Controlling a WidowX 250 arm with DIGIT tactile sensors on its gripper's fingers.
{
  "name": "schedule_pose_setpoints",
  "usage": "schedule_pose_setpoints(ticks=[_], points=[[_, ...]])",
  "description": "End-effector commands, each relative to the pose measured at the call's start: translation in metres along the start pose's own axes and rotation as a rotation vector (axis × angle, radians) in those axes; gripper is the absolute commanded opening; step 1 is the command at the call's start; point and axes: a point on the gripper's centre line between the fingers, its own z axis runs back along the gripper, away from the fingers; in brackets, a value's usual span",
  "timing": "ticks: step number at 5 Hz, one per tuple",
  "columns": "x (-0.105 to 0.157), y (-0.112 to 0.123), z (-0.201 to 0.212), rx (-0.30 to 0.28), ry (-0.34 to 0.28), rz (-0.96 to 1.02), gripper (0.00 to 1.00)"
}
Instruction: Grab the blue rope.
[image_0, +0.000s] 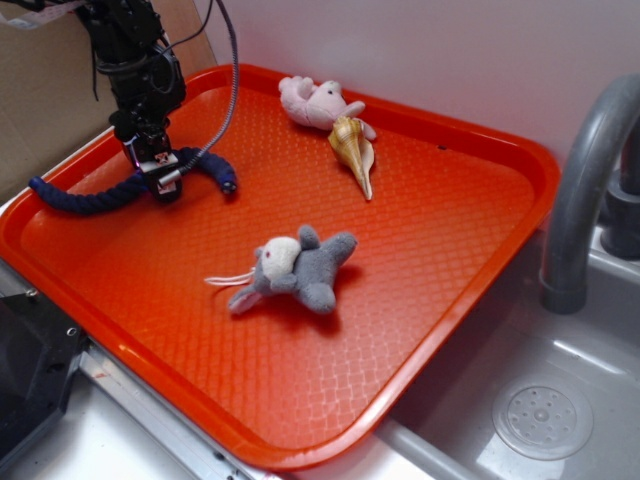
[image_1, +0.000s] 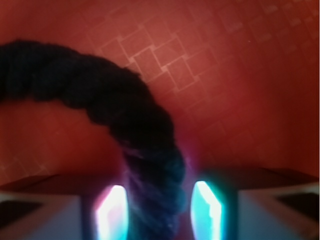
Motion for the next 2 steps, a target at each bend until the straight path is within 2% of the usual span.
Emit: schedule_pose_setpoints(ticks=[1,2], points=[[-0.003,0.003,0.007,0.038,-0.012,-0.001,0.0],[-0.01,0.003,0.057,0.098,-0.046,0.107,0.0]])
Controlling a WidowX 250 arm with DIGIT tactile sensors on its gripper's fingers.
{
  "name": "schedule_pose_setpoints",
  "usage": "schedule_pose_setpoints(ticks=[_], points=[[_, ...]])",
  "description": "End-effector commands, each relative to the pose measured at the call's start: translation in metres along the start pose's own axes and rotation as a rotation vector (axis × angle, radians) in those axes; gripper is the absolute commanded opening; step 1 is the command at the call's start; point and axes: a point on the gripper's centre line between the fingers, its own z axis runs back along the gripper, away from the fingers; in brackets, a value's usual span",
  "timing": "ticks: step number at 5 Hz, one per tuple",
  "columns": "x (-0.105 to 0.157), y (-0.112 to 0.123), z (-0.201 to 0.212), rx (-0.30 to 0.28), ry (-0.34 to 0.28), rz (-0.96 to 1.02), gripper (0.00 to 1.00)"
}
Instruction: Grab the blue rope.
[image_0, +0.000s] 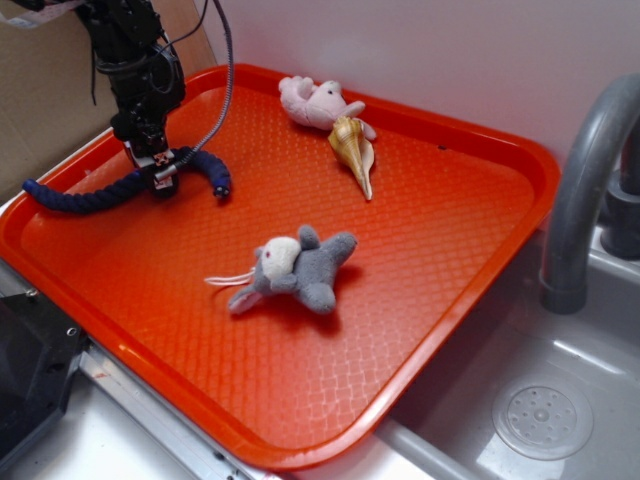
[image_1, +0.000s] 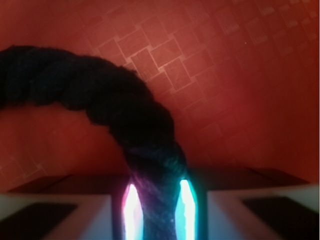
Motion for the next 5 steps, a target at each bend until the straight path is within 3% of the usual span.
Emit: schedule_pose_setpoints(ticks=[1,3,4,5], points=[[-0.012,-0.021,0.105,0.068,-0.151,0.137,0.0],[-0.012,-0.066,0.194,0.014,-0.274,0.032,0.0],[-0.008,-0.074,0.21,0.018,-0.31,0.07,0.0],[0.004,-0.072,0.192,0.012,-0.28,0.088,0.0]])
